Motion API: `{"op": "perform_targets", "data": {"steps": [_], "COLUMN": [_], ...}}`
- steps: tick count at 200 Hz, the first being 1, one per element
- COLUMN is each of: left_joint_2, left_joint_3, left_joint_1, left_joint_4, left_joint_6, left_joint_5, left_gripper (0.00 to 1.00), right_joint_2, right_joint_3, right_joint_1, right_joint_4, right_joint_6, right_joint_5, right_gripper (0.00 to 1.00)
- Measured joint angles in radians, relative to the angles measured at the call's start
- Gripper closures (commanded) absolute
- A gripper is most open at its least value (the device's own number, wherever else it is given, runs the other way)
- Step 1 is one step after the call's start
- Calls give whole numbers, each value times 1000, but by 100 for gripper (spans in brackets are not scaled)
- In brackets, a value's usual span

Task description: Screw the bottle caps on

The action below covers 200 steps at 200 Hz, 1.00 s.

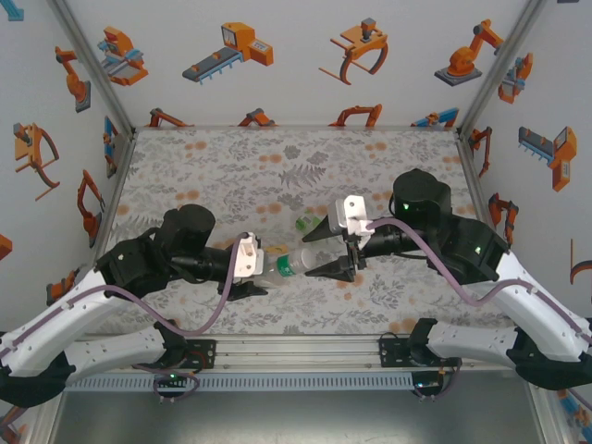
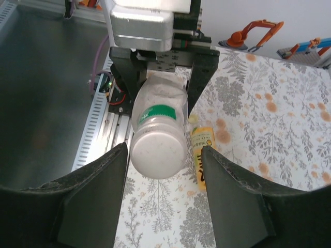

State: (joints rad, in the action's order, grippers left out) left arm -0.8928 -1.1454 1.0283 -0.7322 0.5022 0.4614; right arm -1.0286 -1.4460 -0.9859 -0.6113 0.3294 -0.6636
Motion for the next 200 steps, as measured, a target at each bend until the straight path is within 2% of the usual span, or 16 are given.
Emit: {"op": "perform_targets", "data": {"steps": [66,114,132,161,200], "left_joint_2": [-10,-11,-11,-11,-20], "left_joint_3": [0,0,0,0,0], "left_joint_1": [0,0,0,0,-1], "left_joint_4": [0,0,0,0,3], "left_joint_6": [-3,-8,-15,-19,-21], "left_joint_5": [-1,-2,-12,-49,-104], "left_gripper": [100,100,100,100,100], "right_joint_2": [9,35,42,46,48], "right_joint_3": [13,51,62,77,85], "right_joint_1": [-1,-5,-6,-10,-13], "right_joint_4": [5,48,61,69,24], "right_joint_6": [-16,-98,-202,-451,-873], "right_joint_5": [-2,39,93,209,379], "right_gripper": [64,89,100,100,100]}}
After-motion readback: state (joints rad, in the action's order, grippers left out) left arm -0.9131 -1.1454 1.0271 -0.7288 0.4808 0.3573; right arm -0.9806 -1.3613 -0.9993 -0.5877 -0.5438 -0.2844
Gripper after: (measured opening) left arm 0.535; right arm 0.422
